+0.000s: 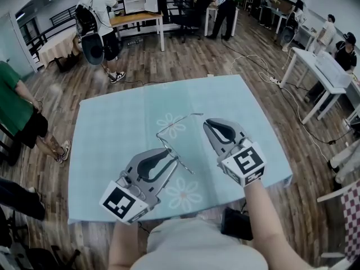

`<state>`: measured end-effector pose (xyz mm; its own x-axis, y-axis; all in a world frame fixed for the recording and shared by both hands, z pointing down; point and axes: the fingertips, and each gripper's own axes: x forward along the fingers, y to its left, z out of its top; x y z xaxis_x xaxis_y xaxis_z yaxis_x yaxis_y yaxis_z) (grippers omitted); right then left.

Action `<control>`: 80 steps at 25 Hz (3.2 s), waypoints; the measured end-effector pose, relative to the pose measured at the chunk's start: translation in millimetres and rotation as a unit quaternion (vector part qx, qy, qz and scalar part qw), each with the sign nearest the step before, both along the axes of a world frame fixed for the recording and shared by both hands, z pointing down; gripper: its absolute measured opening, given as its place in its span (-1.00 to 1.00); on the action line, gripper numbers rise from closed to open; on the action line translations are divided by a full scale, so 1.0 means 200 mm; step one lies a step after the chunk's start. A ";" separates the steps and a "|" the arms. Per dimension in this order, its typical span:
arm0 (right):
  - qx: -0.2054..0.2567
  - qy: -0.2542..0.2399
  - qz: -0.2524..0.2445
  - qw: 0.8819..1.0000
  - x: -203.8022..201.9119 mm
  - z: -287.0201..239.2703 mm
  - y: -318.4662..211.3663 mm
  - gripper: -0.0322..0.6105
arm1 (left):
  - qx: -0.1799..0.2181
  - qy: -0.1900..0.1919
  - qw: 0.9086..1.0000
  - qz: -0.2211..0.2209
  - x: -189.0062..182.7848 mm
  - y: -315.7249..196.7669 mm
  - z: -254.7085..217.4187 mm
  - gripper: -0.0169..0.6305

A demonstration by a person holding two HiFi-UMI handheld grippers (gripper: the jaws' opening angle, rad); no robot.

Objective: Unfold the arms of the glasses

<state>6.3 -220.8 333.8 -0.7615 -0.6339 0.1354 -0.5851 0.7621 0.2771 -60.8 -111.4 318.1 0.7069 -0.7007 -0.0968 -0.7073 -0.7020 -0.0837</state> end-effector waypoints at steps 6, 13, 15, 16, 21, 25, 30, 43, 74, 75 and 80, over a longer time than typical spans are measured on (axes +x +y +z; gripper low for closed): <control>0.007 -0.010 -0.023 1.000 0.01 -0.01 0.03 -0.83 | -0.001 -0.007 1.000 0.011 0.00 0.01 -0.01 -0.66; 0.008 -0.044 -0.091 0.995 0.00 0.04 0.05 -0.82 | -0.018 -0.016 0.999 0.029 0.01 -0.01 -0.03 -0.66; 0.006 -0.057 -0.119 0.991 -0.02 0.05 0.09 -0.79 | -0.026 -0.018 0.999 0.039 0.02 0.00 -0.03 -0.66; 0.005 -0.065 -0.134 0.989 -0.04 0.05 0.12 -0.76 | -0.030 -0.019 0.998 0.044 0.02 0.01 -0.02 -0.66; 0.019 -0.074 -0.201 0.977 -0.15 0.05 0.22 -0.64 | -0.049 -0.006 0.996 0.075 0.02 0.04 -0.05 -0.66; 0.044 -0.058 -0.238 0.969 -0.24 0.07 0.27 -0.64 | -0.063 0.008 0.993 0.100 0.06 0.07 -0.06 -0.66; 0.062 -0.050 -0.267 0.960 -0.33 0.08 0.34 -0.64 | -0.079 0.027 0.989 0.119 0.06 0.09 -0.08 -0.66; 0.104 -0.021 -0.312 0.944 -0.51 0.06 0.45 -0.66 | -0.108 0.051 0.982 0.148 0.02 0.14 -0.07 -0.65; 0.088 -0.064 -0.217 0.970 -0.30 0.05 0.30 -0.80 | -0.105 0.036 0.989 0.101 -0.04 0.09 -0.03 -0.65; 0.088 -0.067 -0.212 0.971 -0.29 0.05 0.29 -0.80 | -0.105 0.035 0.989 0.098 -0.04 0.09 -0.03 -0.65; 0.082 -0.070 -0.181 0.978 -0.22 0.08 0.24 -0.80 | -0.106 0.028 0.991 0.079 -0.06 0.05 0.01 -0.65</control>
<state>-36.7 -173.6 349.6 -0.9441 -0.3230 -0.0661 -0.3251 0.8785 0.3499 -71.9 -100.8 319.6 0.8075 -0.5899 -0.0021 -0.5858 -0.8024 0.1140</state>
